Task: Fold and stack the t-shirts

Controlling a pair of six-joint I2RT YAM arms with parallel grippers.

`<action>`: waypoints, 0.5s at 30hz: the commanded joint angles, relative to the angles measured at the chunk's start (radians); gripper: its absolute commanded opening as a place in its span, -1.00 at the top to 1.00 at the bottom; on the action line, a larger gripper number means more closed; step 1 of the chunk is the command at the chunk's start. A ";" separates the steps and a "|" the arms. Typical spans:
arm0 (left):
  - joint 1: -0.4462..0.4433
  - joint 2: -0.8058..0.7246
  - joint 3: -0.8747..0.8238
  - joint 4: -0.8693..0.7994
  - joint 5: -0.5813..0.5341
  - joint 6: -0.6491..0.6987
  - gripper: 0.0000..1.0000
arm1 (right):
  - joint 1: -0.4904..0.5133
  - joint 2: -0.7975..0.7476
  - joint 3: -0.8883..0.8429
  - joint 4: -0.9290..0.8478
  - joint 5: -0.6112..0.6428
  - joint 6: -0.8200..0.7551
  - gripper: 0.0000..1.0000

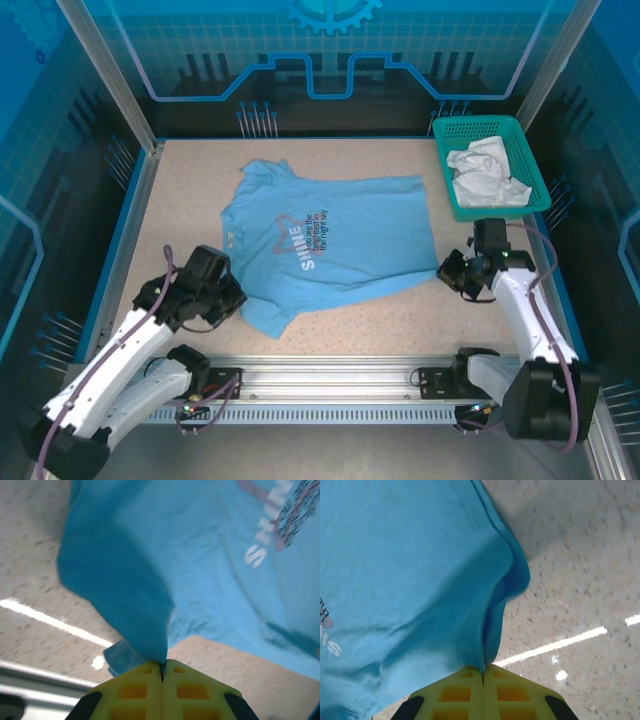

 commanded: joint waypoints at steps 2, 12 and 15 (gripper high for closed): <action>0.138 0.123 0.080 0.152 0.138 0.143 1.00 | 0.016 0.117 0.075 0.036 0.068 -0.047 1.00; 0.260 0.527 0.313 0.222 0.211 0.270 1.00 | 0.032 0.409 0.260 0.090 0.069 -0.056 1.00; 0.304 0.605 0.364 0.220 0.224 0.293 1.00 | 0.034 0.477 0.307 0.087 0.070 -0.068 1.00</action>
